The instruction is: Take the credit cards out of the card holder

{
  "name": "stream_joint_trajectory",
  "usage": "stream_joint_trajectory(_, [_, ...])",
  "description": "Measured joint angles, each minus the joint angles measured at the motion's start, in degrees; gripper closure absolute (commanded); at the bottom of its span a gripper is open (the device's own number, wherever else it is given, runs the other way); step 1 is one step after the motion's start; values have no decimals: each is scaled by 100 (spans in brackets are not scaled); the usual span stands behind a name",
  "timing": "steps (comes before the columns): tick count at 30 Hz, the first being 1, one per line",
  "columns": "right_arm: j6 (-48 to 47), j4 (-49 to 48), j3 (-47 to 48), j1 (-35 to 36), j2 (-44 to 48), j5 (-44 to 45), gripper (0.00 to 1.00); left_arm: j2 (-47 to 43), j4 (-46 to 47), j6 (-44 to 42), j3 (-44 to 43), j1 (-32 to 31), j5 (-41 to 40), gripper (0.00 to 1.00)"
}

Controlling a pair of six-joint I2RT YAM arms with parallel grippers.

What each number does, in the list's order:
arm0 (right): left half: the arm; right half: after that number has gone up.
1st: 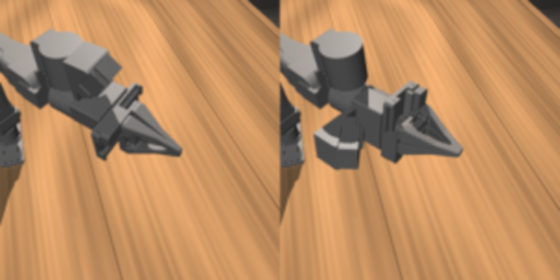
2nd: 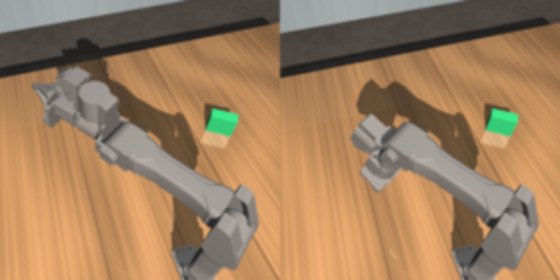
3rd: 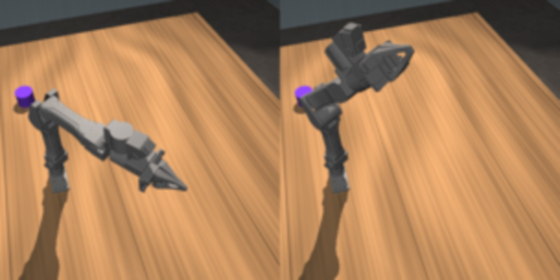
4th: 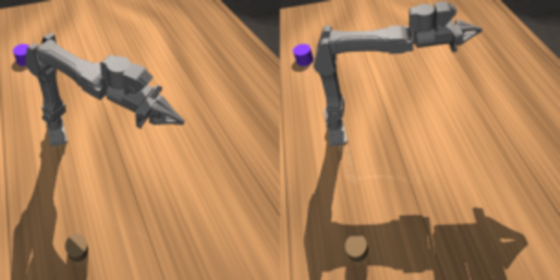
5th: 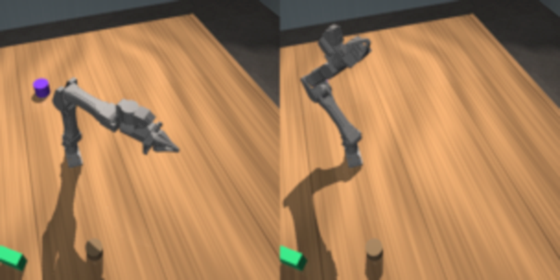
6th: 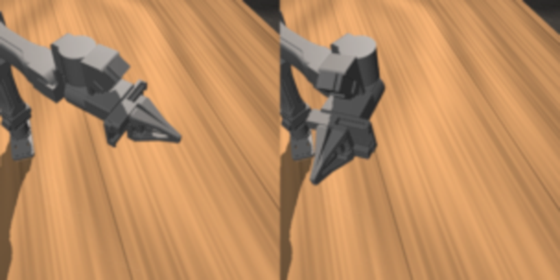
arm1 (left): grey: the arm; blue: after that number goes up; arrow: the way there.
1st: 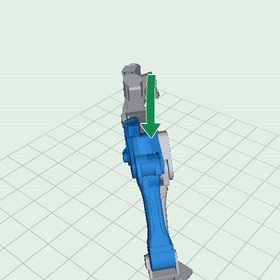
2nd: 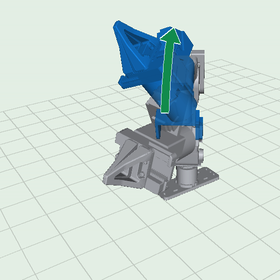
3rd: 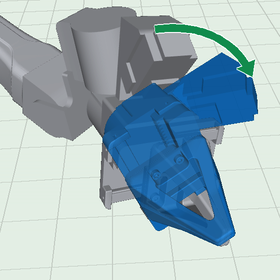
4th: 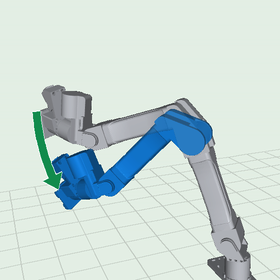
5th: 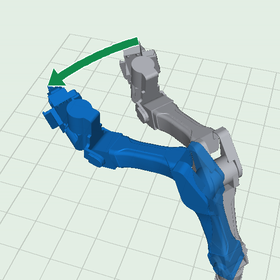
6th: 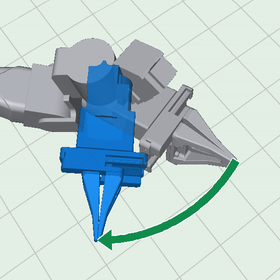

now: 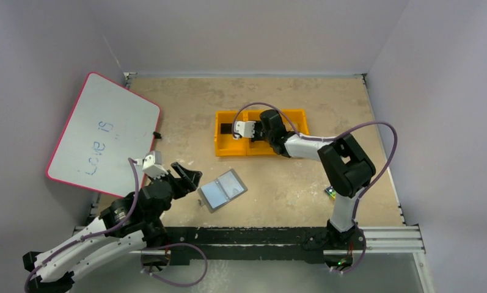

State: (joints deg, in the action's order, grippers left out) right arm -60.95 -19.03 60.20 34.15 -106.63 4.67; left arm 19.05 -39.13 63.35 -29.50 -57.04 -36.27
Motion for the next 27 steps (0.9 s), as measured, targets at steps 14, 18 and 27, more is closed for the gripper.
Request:
stream_joint_trajectory(14, [-306,-118,302,-46,-146,-339,93,-26,-90,0,-31,0,0,28])
stream_joint_trajectory(18, [-321,-96,352,-48,-254,-411,93,-26,-90,2,-31,0,0,28])
stream_joint_trajectory(27, [-323,-52,354,-48,-391,-420,78,-26,-96,4,-31,0,0,28])
